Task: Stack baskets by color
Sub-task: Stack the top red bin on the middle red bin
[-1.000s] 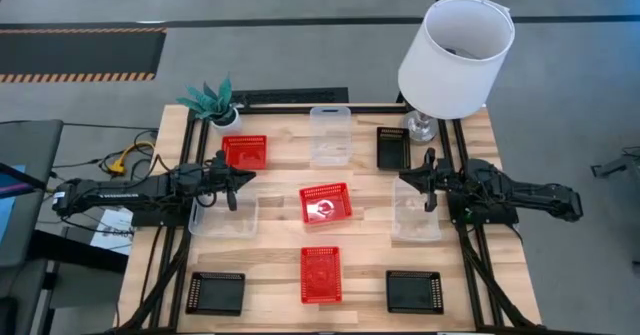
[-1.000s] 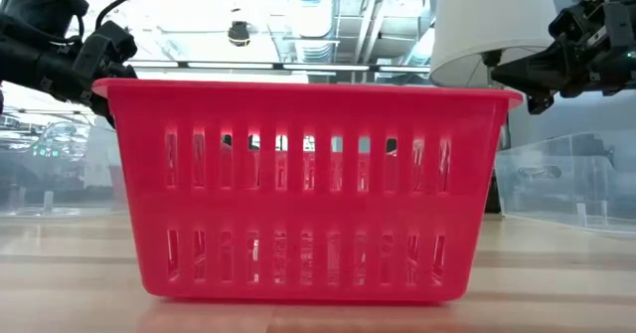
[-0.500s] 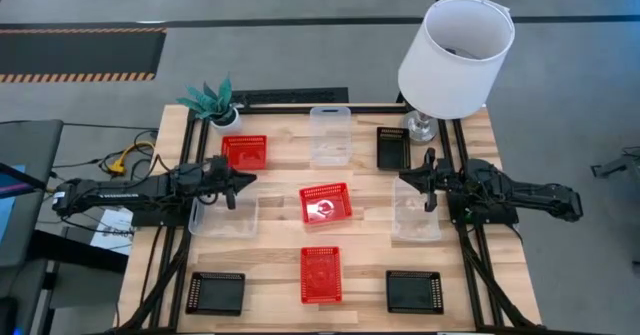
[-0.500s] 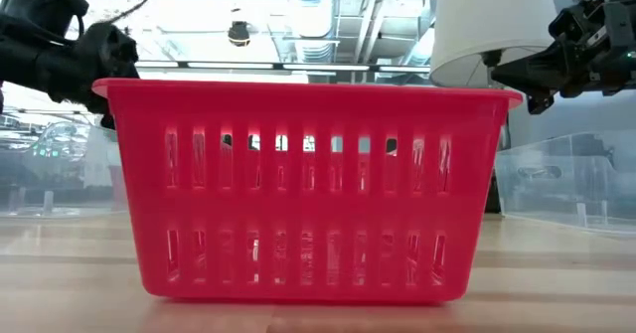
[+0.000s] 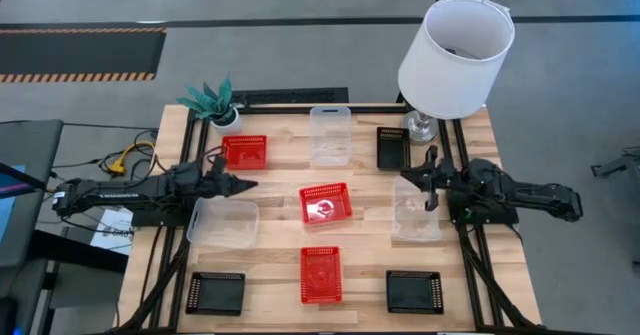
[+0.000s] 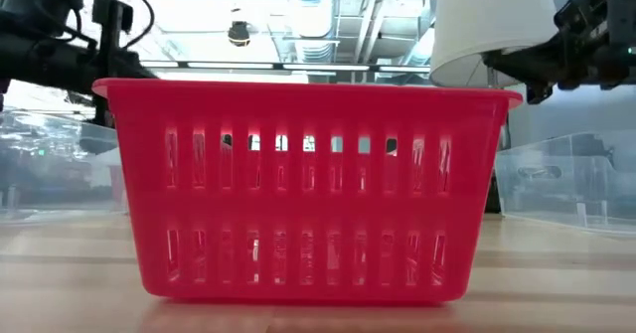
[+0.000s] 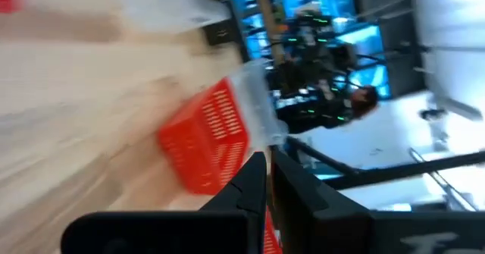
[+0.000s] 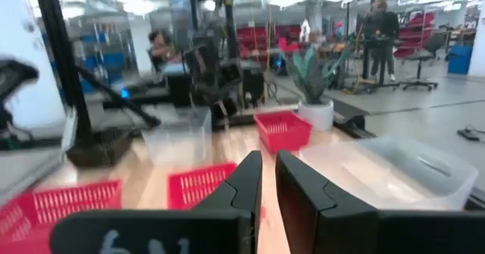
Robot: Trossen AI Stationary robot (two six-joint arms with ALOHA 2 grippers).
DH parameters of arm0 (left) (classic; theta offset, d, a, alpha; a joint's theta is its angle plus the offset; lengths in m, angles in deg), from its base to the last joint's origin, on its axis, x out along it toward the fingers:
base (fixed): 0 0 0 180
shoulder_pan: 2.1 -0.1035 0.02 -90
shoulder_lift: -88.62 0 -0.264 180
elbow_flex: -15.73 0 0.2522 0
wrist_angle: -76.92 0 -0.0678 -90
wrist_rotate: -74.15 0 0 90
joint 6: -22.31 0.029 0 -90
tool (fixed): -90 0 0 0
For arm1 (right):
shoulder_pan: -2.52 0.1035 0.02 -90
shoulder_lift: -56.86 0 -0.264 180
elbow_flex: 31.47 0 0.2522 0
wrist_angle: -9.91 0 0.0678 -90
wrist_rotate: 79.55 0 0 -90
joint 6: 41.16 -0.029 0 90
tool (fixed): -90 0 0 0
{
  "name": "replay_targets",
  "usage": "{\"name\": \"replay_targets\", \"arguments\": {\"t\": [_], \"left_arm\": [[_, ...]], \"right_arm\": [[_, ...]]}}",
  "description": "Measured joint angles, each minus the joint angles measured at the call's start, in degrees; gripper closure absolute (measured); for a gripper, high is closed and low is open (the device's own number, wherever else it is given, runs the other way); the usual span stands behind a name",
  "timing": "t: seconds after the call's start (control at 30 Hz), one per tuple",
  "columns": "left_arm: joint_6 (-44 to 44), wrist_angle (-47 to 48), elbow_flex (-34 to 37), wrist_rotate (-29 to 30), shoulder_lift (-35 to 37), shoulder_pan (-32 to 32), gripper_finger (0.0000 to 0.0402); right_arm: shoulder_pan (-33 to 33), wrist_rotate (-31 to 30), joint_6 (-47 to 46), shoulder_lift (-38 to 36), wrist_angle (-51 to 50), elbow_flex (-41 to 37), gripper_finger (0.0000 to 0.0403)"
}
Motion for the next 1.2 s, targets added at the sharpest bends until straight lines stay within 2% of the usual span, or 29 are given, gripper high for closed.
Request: {"name": "replay_targets", "arguments": {"t": [0.1, 0.33, 0.5, 0.6, 0.77, 0.9, 1.0, 1.2], "left_arm": [[7.7, -5.4, -0.3, 0.7, 0.0, 0.0, 0.0393], [32.6, -4.4, -8.1, 2.1, -0.1, 0.0, 0.0393], [46.7, 9.7, -17.8, 2.2, -4.4, -1.0, 0.0393], [53.9, 20.3, -24.7, 2.2, -8.9, -1.9, 0.0393], [62.4, 34.4, -34.6, 5.8, -16.4, -2.7, 0.0383], [70.8, 43.5, -39.6, 7.7, -21.1, -2.7, 0.0353], [75.1, 48.3, -40.6, 11.4, -24.9, -2.6, 0.032], [79.9, 50.7, -40.6, 15.2, -34.0, -2.7, 0.0237]], "right_arm": [[0.0, -0.8, -0.3, 0.0, 0.5, 0.2, 0.034], [-0.4, -2.3, -4.5, 0.0, 4.1, 1.8, 0.034], [0.7, -2.6, -5.5, 2.6, 4.4, 4.5, 0.034], [2.1, -2.7, -6.4, 6.9, 4.3, 6.9, 0.034], [5.0, -2.7, -6.9, 16.5, 5.7, 12.1, 0.034], [7.1, -2.7, -6.9, 24.3, 9.6, 16.9, 0.034], [8.3, -2.8, -5.7, 29.7, 11.7, 21.3, 0.034], [10.8, -2.7, -7.2, 38.2, 16.1, 29.1, 0.034]]}}
